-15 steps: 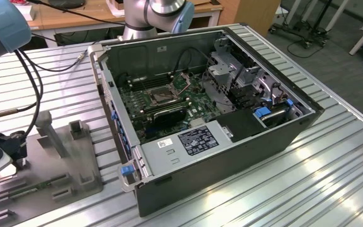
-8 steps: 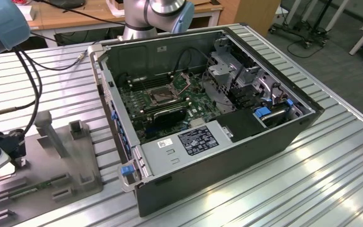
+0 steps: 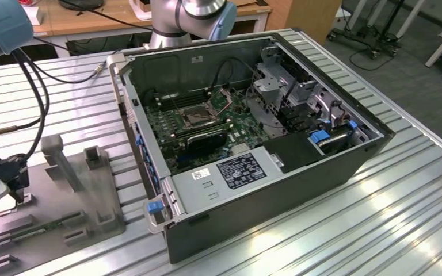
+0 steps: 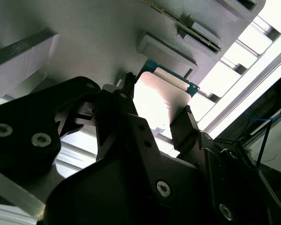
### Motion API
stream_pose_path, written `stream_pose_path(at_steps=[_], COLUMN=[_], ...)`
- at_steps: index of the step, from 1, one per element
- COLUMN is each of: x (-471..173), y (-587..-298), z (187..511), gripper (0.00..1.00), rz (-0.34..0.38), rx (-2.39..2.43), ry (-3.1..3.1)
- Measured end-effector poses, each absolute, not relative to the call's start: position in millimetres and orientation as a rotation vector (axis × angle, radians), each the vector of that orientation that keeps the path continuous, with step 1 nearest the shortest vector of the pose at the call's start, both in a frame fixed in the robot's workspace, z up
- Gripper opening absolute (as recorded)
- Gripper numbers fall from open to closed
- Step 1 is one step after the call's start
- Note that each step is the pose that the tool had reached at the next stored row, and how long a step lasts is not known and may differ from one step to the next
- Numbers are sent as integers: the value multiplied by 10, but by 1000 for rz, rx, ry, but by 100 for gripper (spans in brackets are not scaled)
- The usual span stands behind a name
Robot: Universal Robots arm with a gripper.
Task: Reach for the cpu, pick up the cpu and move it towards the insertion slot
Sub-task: 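Pick up the cpu and move it towards the insertion slot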
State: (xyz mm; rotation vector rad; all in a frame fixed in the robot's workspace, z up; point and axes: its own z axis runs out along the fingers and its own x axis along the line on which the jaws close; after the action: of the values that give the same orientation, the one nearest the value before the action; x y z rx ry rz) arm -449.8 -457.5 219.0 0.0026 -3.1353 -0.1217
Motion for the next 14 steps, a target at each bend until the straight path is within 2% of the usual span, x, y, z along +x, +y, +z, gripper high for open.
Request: stream_pose_path(at_steps=[14], x=[-4499], y=[-4575], z=[2193], gripper=[54], rz=[-121], rx=[2], ry=[-3135])
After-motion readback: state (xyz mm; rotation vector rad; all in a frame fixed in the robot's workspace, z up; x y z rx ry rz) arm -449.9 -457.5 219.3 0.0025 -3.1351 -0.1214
